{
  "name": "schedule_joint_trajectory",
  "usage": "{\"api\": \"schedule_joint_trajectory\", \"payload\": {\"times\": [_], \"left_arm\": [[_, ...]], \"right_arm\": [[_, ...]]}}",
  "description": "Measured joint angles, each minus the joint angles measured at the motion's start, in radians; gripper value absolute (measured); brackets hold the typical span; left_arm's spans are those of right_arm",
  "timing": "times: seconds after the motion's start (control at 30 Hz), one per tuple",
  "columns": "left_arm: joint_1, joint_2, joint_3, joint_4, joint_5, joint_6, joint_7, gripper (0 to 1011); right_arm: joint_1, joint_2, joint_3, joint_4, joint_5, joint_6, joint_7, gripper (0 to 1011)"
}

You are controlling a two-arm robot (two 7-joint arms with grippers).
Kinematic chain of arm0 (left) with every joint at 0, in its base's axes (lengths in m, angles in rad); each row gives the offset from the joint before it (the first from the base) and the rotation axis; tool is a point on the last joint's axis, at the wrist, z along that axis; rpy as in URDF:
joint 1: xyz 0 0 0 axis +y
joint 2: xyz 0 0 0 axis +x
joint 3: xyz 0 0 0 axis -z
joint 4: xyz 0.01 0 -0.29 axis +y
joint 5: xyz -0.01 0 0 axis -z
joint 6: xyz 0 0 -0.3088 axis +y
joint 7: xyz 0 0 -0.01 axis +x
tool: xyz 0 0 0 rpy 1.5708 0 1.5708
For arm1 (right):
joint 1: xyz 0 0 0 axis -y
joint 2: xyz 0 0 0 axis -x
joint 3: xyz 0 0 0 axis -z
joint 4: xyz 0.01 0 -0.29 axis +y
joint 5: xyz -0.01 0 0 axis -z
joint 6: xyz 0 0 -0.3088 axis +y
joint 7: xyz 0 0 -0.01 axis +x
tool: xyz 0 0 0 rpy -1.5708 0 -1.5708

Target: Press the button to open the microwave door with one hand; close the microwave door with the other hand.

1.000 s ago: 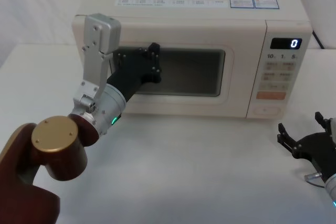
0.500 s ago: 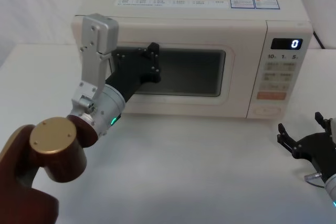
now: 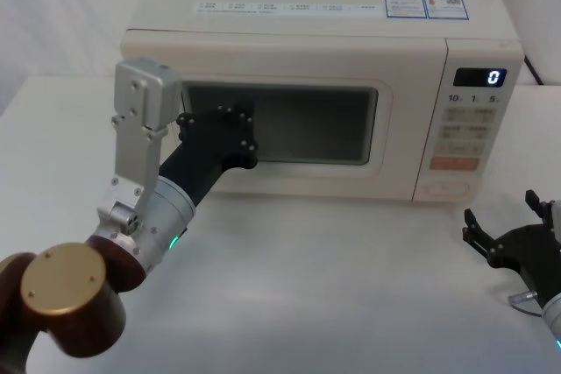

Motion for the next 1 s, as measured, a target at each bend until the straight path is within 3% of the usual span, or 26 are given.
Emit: {"api": "schedule_joint_trajectory", "payload": {"times": [0.1, 0.33, 0.5, 1.0], "left_arm": [[0.037, 0.004, -0.012, -0.034, 0.003, 0.004, 0.007, 11], [0.101, 0.008, -0.048, -0.068, -0.004, -0.033, 0.012, 170], [0.141, 0.018, -0.072, -0.075, -0.017, -0.068, -0.001, 340], [0.218, 0.032, -0.131, -0.039, -0.037, -0.101, 0.000, 819]], "right_arm": [[0.000, 0.000, 0.000, 0.000, 0.000, 0.000, 0.000, 1002], [0.000, 0.000, 0.000, 0.000, 0.000, 0.000, 0.000, 1002], [0.000, 0.000, 0.000, 0.000, 0.000, 0.000, 0.000, 1002], [0.000, 0.000, 0.000, 0.000, 0.000, 0.000, 0.000, 1002]]}}
